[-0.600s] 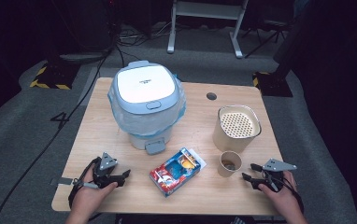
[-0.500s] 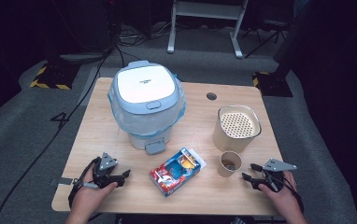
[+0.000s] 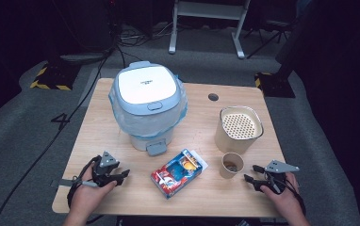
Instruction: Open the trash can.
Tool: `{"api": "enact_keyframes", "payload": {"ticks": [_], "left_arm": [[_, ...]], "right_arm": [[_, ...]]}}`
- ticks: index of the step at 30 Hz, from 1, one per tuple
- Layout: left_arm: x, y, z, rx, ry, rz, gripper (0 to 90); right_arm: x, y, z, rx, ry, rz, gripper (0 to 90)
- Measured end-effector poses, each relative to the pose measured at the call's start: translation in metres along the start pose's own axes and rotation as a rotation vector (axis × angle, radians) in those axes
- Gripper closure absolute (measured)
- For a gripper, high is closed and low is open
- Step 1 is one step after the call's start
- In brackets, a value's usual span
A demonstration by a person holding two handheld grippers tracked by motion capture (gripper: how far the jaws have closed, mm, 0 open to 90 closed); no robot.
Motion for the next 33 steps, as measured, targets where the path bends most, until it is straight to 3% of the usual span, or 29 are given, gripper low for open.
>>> {"api": "enact_keyframes", "payload": {"ticks": [4, 6, 8, 11, 15, 18, 21, 22, 27, 32, 33], "left_arm": [[0.001, -0.002, -0.008, -0.009, 0.013, 0.013, 50.2], [-0.001, -0.004, -0.012, -0.020, 0.022, 0.035, 50.6], [-0.006, -0.010, -0.020, -0.013, 0.037, 0.088, 51.7], [-0.008, -0.017, -0.027, -0.015, 0.062, 0.103, 51.7], [-0.015, -0.033, -0.048, -0.063, 0.078, 0.132, 52.6], [-0.022, -0.046, -0.068, -0.108, 0.118, 0.147, 52.6], [-0.026, -0.051, -0.076, -0.123, 0.136, 0.162, 52.4], [-0.031, -0.057, -0.085, -0.144, 0.147, 0.185, 52.3], [-0.040, -0.069, -0.101, -0.186, 0.174, 0.221, 52.2], [-0.057, -0.087, -0.123, -0.242, 0.195, 0.298, 55.6], [-0.057, -0.087, -0.123, -0.242, 0.195, 0.298, 55.9]], "right_arm": [[0.000, 0.000, 0.000, 0.000, 0.001, -0.002, 39.7], [0.000, 0.000, 0.000, 0.000, 0.001, -0.002, 39.8], [0.000, 0.000, 0.000, -0.001, 0.002, -0.003, 39.7], [0.000, 0.000, 0.000, -0.001, 0.001, -0.003, 39.8], [-0.001, 0.001, 0.000, -0.001, 0.001, -0.004, 39.8], [-0.001, 0.001, 0.000, -0.001, 0.001, -0.004, 39.7], [-0.001, 0.001, 0.000, -0.001, 0.001, -0.003, 39.7], [-0.001, 0.001, 0.000, -0.001, 0.001, -0.003, 39.7], [-0.001, 0.001, 0.000, -0.001, 0.001, -0.004, 39.7], [-0.001, 0.001, -0.001, -0.001, 0.001, -0.004, 39.7], [-0.001, 0.001, -0.001, -0.001, 0.001, -0.004, 39.7]]}}
Point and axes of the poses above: each handheld gripper's, and its own axes: y roughly forward along the jaws, z roughly out of its underside, x roughly to its left, the point moved 9 cm from there along y, roughly forward along the jaws, and after that the axes turned 9 degrees about -y, right-handed, at the moved point
